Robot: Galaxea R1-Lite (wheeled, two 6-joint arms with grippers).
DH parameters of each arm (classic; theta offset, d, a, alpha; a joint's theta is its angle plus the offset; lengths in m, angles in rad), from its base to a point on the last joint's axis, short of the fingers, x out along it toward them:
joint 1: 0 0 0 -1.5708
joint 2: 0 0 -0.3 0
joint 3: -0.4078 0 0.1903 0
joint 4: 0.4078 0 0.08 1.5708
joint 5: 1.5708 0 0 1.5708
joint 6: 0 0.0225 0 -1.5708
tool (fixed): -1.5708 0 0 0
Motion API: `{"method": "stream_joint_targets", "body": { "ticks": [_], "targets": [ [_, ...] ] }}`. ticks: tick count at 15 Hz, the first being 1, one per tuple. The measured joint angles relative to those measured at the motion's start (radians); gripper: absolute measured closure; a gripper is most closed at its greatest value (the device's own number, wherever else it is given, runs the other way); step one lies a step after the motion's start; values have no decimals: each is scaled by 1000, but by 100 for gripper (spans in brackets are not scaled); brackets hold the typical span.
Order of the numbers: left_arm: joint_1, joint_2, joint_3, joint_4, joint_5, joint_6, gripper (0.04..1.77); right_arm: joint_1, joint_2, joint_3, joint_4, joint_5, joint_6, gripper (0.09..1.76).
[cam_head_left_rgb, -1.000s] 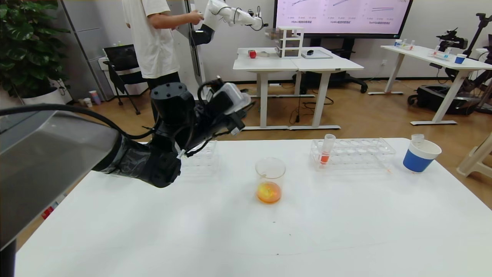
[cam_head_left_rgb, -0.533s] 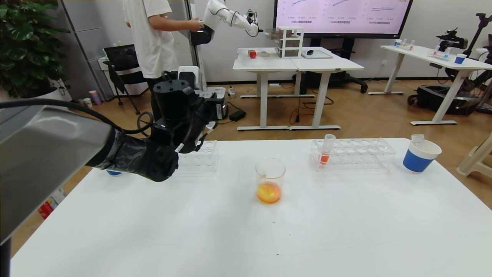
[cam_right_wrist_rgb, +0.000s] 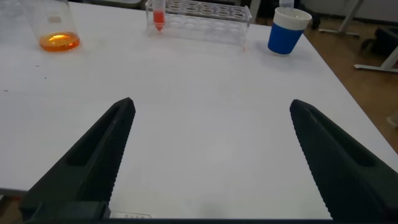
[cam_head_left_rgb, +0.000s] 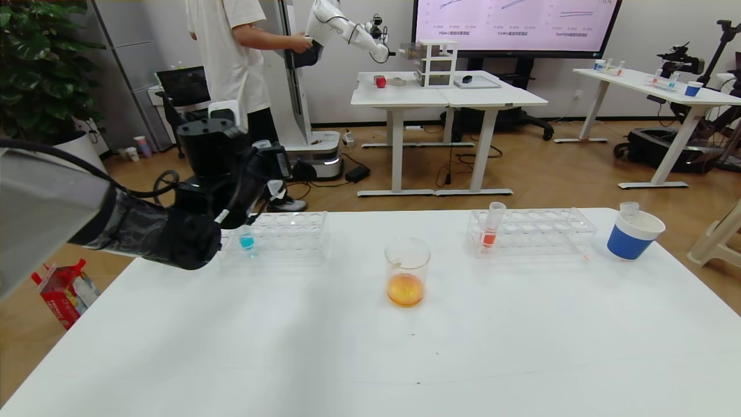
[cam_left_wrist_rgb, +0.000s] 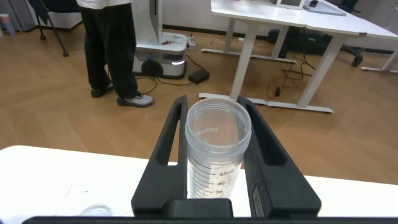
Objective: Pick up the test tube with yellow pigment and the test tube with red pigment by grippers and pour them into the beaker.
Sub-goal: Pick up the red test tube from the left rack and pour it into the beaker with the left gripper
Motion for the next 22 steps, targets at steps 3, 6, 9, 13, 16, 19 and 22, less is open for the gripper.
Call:
{"method": "stream_joint_targets", "body": {
  "ticks": [3, 6, 9, 13, 16, 19, 22],
  "targets": [
    [180, -47, 50, -2, -150, 0, 128, 0, 0, 0, 0, 0, 0, 11],
    [356, -69, 64, 0, -263, -1, 128, 0, 0, 0, 0, 0, 0, 11],
    [484, -57, 63, -5, -332, -1, 128, 0, 0, 0, 0, 0, 0, 11],
    [517, -4, 63, -12, -334, 14, 128, 0, 0, 0, 0, 0, 0, 11],
    [521, 50, 62, -85, -332, 13, 128, 0, 0, 0, 0, 0, 0, 11],
    [522, 119, 60, -151, -328, 12, 128, 0, 0, 0, 0, 0, 0, 11],
    [525, 182, 56, -173, -325, 11, 128, 0, 0, 0, 0, 0, 0, 11]
  ]
}}
